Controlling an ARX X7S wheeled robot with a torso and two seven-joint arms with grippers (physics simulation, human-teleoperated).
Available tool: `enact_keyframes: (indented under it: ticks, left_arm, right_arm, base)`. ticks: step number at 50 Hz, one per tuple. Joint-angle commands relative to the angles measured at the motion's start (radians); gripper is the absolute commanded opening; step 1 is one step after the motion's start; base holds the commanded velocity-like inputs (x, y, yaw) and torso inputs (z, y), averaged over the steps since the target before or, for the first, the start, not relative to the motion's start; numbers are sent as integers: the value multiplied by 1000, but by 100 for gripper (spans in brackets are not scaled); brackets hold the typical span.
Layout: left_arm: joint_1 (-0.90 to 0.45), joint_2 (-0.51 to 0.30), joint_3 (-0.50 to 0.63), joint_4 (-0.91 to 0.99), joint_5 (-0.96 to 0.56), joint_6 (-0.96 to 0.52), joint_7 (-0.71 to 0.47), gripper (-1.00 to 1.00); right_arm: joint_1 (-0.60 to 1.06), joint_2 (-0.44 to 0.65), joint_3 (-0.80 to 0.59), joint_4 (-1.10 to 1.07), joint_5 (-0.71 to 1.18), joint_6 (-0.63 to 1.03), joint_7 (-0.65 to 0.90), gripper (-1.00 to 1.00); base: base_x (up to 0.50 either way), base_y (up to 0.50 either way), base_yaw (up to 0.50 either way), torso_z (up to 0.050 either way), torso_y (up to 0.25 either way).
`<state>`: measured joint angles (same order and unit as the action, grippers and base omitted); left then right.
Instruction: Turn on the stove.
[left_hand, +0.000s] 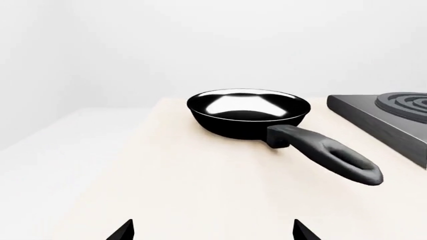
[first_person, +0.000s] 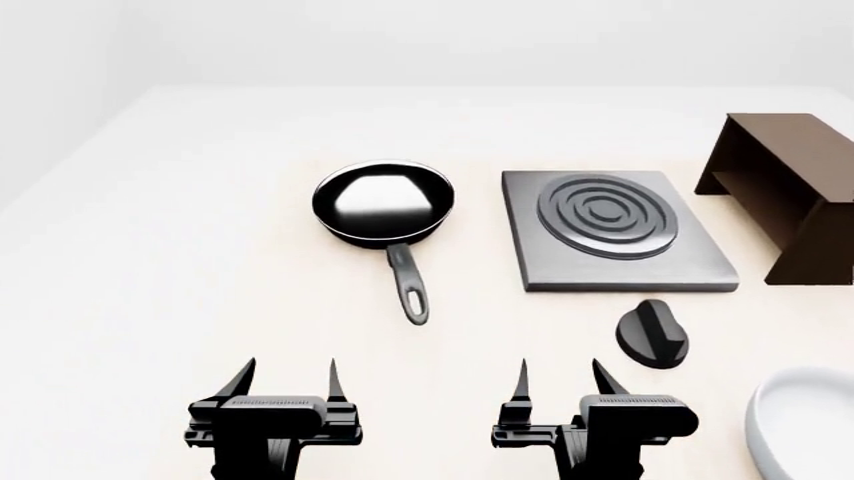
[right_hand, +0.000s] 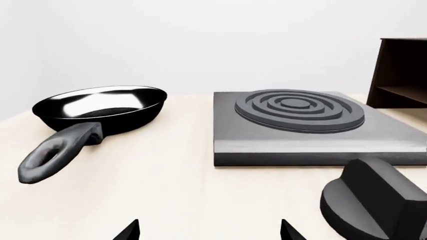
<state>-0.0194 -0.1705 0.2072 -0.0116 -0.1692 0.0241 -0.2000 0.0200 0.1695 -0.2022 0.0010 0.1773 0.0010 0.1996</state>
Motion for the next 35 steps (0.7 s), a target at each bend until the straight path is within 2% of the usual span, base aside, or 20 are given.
enact_keyframes:
  ticks: [1, 8, 15, 28, 30, 35]
  left_arm:
    - [-2, -5, 7, -4, -5, 3, -5, 100]
    - [-3, -7, 11, -5, -8, 4, -9, 100]
    - [-1, -13, 11, 5, -15, -1, -13, 100]
    - [-9, -15, 20, -10, -19, 4, -17, 100]
    - [-10, -16, 20, -8, -21, 1, -18, 100]
    - [-10, -19, 22, -6, -24, 0, -21, 100]
  right_arm:
    - [3, 3, -6, 3, 7, 2, 8, 100]
    - [16, 2, -15, 22, -8, -7, 19, 100]
    - [125, 2, 32, 113, 23, 58, 47, 100]
    - [256, 15, 85, 282, 45, 59, 65, 100]
    - [332, 18, 132, 515, 67, -26, 44, 100]
    - [334, 20, 133, 520, 70, -28, 45, 100]
  base:
    - [410, -78, 0, 0, 0]
    - [90, 0, 0, 0, 0]
    - [0, 0, 0, 0, 0]
    - [0, 0, 0, 0, 0]
    - [0, 0, 0, 0, 0]
    - [0, 0, 0, 0, 0]
